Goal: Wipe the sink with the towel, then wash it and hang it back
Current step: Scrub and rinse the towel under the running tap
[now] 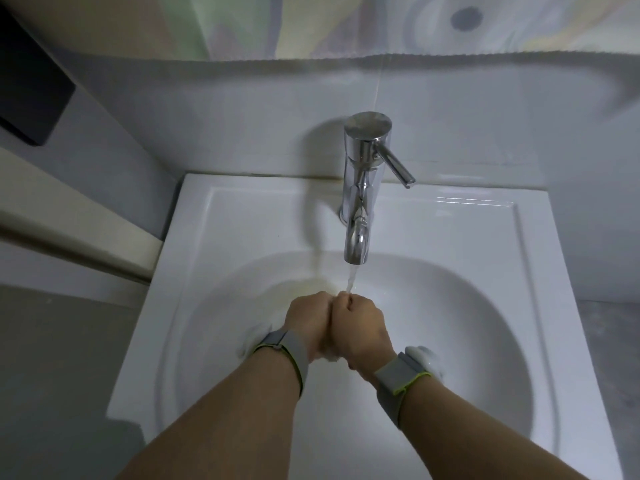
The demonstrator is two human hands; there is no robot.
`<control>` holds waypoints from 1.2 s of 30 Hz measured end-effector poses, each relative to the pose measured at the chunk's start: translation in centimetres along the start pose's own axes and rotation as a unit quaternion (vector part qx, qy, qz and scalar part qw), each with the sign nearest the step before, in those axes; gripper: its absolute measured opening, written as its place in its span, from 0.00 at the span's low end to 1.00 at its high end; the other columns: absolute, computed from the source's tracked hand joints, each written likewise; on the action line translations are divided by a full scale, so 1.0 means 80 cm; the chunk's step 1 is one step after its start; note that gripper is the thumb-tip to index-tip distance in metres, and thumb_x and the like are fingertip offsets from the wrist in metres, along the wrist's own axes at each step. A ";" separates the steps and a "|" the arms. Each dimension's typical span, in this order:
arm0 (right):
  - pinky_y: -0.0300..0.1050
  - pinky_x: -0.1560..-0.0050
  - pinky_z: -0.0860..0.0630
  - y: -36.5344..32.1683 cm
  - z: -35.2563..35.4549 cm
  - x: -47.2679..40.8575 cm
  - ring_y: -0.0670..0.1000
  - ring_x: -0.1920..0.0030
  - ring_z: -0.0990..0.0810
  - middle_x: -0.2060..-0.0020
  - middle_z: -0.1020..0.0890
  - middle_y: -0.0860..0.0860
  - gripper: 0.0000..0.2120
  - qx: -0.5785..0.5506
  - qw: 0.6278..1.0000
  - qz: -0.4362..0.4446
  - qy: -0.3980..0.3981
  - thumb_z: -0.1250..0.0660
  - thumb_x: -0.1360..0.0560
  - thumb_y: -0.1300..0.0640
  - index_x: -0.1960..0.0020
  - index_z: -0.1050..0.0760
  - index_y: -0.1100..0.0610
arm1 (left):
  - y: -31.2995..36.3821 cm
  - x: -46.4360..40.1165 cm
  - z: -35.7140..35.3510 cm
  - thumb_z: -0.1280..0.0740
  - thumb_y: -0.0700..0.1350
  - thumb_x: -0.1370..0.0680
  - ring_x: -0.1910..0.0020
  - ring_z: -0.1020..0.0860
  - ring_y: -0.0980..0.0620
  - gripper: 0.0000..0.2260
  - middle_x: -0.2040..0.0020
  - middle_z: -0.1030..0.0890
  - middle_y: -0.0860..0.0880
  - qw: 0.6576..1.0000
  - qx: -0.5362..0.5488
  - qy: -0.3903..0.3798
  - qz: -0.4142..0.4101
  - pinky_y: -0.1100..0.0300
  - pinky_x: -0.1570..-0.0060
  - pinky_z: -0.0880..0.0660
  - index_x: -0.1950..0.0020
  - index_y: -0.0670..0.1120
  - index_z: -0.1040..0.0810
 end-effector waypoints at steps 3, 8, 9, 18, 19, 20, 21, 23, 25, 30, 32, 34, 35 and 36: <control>0.43 0.77 0.30 0.013 0.002 -0.008 0.57 0.74 0.24 0.65 0.22 0.58 0.20 -0.039 0.997 -0.041 -0.061 0.48 0.18 0.48 0.52 0.27 0.63 | -0.022 0.006 0.002 0.39 0.57 0.22 0.73 0.25 0.46 0.18 0.70 0.23 0.43 0.996 0.036 -0.058 0.058 0.63 0.76 0.31 0.61 0.43 0.23; 0.41 0.74 0.29 0.022 0.016 -0.010 0.51 0.73 0.27 0.66 0.23 0.55 0.16 -0.219 0.932 -0.104 -0.269 0.33 0.22 0.45 0.54 0.24 0.60 | -0.035 0.013 0.000 0.30 0.72 0.34 0.65 0.21 0.53 0.24 0.59 0.18 0.50 0.970 -0.091 -0.209 0.085 0.66 0.71 0.37 0.65 0.51 0.20; 0.43 0.70 0.25 0.023 0.019 -0.007 0.51 0.68 0.23 0.61 0.20 0.55 0.13 -0.243 0.919 -0.113 -0.290 0.29 0.24 0.50 0.49 0.23 0.60 | -0.036 0.012 0.007 0.27 0.69 0.35 0.63 0.20 0.53 0.22 0.57 0.16 0.50 0.968 -0.106 -0.209 0.090 0.66 0.69 0.31 0.63 0.50 0.18; 0.53 0.65 0.17 0.035 0.041 -0.010 0.56 0.60 0.14 0.51 0.16 0.55 0.11 -0.210 0.965 -0.094 -0.126 0.42 0.17 0.52 0.42 0.23 0.53 | -0.034 0.007 0.037 0.27 0.40 0.27 0.54 0.17 0.39 0.12 0.51 0.15 0.36 0.991 -0.020 -0.122 0.049 0.49 0.54 0.19 0.45 0.38 0.19; 0.54 0.65 0.17 0.033 0.040 -0.007 0.57 0.59 0.15 0.50 0.17 0.55 0.11 -0.212 0.967 -0.087 -0.115 0.43 0.17 0.52 0.41 0.24 0.53 | -0.029 0.006 0.039 0.28 0.36 0.27 0.54 0.17 0.38 0.13 0.50 0.16 0.35 0.993 0.000 -0.111 0.038 0.48 0.53 0.20 0.43 0.38 0.21; 0.56 0.65 0.17 0.030 0.039 -0.003 0.57 0.57 0.15 0.48 0.18 0.55 0.11 -0.220 0.967 -0.077 -0.107 0.43 0.17 0.52 0.41 0.25 0.53 | -0.026 0.006 0.039 0.30 0.33 0.27 0.53 0.17 0.38 0.14 0.48 0.17 0.35 0.994 0.022 -0.104 0.028 0.47 0.53 0.20 0.42 0.40 0.23; 0.57 0.65 0.17 0.028 0.037 0.001 0.57 0.56 0.15 0.47 0.19 0.54 0.10 -0.229 0.965 -0.066 -0.105 0.43 0.17 0.52 0.40 0.26 0.53 | -0.025 0.005 0.037 0.30 0.31 0.27 0.52 0.17 0.37 0.18 0.45 0.18 0.36 0.993 0.048 -0.101 0.024 0.47 0.52 0.20 0.39 0.43 0.24; 0.55 0.66 0.17 0.019 0.029 0.009 0.56 0.56 0.17 0.48 0.20 0.54 0.10 -0.242 0.963 -0.043 -0.110 0.42 0.17 0.51 0.41 0.27 0.52 | -0.024 0.003 0.031 0.30 0.33 0.26 0.48 0.18 0.38 0.24 0.40 0.20 0.38 0.990 0.082 -0.114 0.021 0.45 0.48 0.20 0.34 0.51 0.28; 0.49 0.68 0.19 0.011 0.025 0.015 0.54 0.57 0.18 0.52 0.20 0.53 0.11 -0.206 0.975 -0.003 -0.081 0.42 0.18 0.46 0.44 0.27 0.51 | -0.023 0.006 0.016 0.32 0.44 0.23 0.46 0.18 0.39 0.19 0.40 0.19 0.39 0.980 0.115 -0.159 0.019 0.44 0.43 0.23 0.31 0.48 0.26; 0.47 0.53 0.22 0.000 0.015 0.027 0.49 0.57 0.20 0.58 0.19 0.48 0.16 -0.039 0.994 0.097 0.032 0.46 0.19 0.41 0.48 0.26 0.51 | -0.020 0.007 -0.001 0.37 0.66 0.25 0.51 0.16 0.42 0.26 0.52 0.14 0.42 0.992 0.085 -0.097 0.012 0.47 0.46 0.20 0.47 0.45 0.15; 0.47 0.54 0.22 -0.007 0.012 0.034 0.49 0.58 0.20 0.59 0.19 0.49 0.18 -0.007 0.991 0.123 0.058 0.47 0.18 0.42 0.49 0.26 0.53 | -0.020 0.009 -0.006 0.37 0.62 0.22 0.59 0.16 0.43 0.24 0.58 0.14 0.42 0.991 0.107 -0.083 0.008 0.54 0.61 0.19 0.48 0.42 0.16; 0.48 0.55 0.21 -0.009 0.012 0.033 0.50 0.59 0.20 0.60 0.19 0.50 0.18 0.013 0.990 0.120 0.075 0.48 0.18 0.44 0.50 0.26 0.55 | -0.018 0.014 -0.009 0.38 0.56 0.19 0.71 0.20 0.45 0.21 0.67 0.19 0.43 0.992 0.105 -0.068 0.008 0.61 0.75 0.25 0.51 0.39 0.18; 0.48 0.55 0.21 -0.008 0.013 0.031 0.51 0.60 0.20 0.60 0.19 0.51 0.18 0.016 0.991 0.109 0.078 0.48 0.18 0.45 0.50 0.25 0.55 | -0.017 0.016 -0.010 0.39 0.55 0.19 0.77 0.24 0.47 0.21 0.71 0.21 0.43 0.994 0.089 -0.059 0.004 0.64 0.78 0.28 0.53 0.38 0.19; 0.48 0.55 0.21 -0.006 0.015 0.028 0.51 0.60 0.19 0.60 0.19 0.51 0.18 0.016 0.992 0.098 0.079 0.48 0.18 0.46 0.50 0.25 0.56 | -0.014 0.019 -0.012 0.40 0.56 0.19 0.80 0.26 0.47 0.22 0.73 0.23 0.43 0.996 0.071 -0.045 0.000 0.65 0.80 0.30 0.54 0.38 0.19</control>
Point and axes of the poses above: each hand's wrist, its own x-axis away from the middle knuckle, its own z-axis out of the back of the hand, y = z × x, the point moved 7 cm from there along -x, towards the middle knuckle
